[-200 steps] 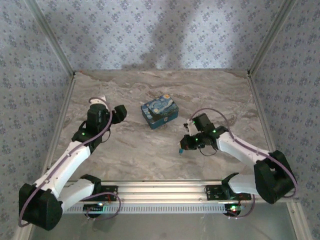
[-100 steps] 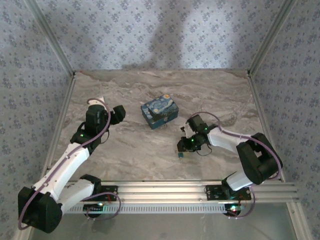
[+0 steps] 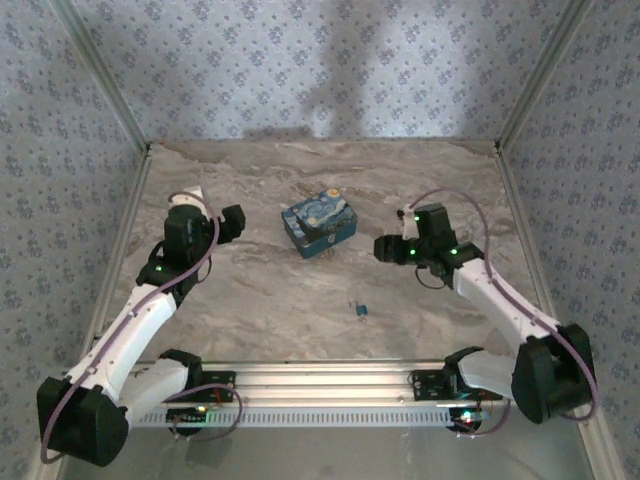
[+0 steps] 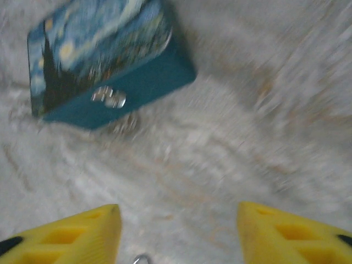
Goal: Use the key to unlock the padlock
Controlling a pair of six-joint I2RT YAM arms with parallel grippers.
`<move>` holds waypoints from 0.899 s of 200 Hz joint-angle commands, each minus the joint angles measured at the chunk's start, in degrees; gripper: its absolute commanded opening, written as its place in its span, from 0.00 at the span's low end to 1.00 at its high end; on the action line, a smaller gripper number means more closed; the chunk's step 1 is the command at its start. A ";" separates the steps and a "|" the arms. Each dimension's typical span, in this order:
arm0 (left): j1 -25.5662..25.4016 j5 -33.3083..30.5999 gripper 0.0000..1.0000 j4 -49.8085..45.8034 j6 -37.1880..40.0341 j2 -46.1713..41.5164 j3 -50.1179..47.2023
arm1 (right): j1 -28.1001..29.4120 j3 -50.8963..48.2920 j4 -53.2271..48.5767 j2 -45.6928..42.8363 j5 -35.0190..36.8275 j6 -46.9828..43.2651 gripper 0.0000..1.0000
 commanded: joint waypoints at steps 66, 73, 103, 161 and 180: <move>7.36 -12.82 0.96 18.86 18.54 1.19 -11.90 | -14.38 -14.95 28.33 -4.25 18.13 -11.15 1.00; 8.21 -12.33 0.96 19.45 19.10 2.12 -12.72 | -14.76 -15.54 30.12 -3.09 18.60 -12.25 1.00; 10.03 -10.13 0.96 21.88 20.99 4.15 -15.58 | -16.45 -19.66 41.19 2.78 18.34 -14.75 1.00; 12.06 -7.56 0.98 28.95 21.83 6.63 -20.98 | -18.18 -22.89 57.04 10.74 13.66 -20.21 1.00; 12.81 -5.71 0.98 29.51 21.48 8.38 -21.24 | -19.77 -24.71 64.22 14.33 11.07 -20.29 1.00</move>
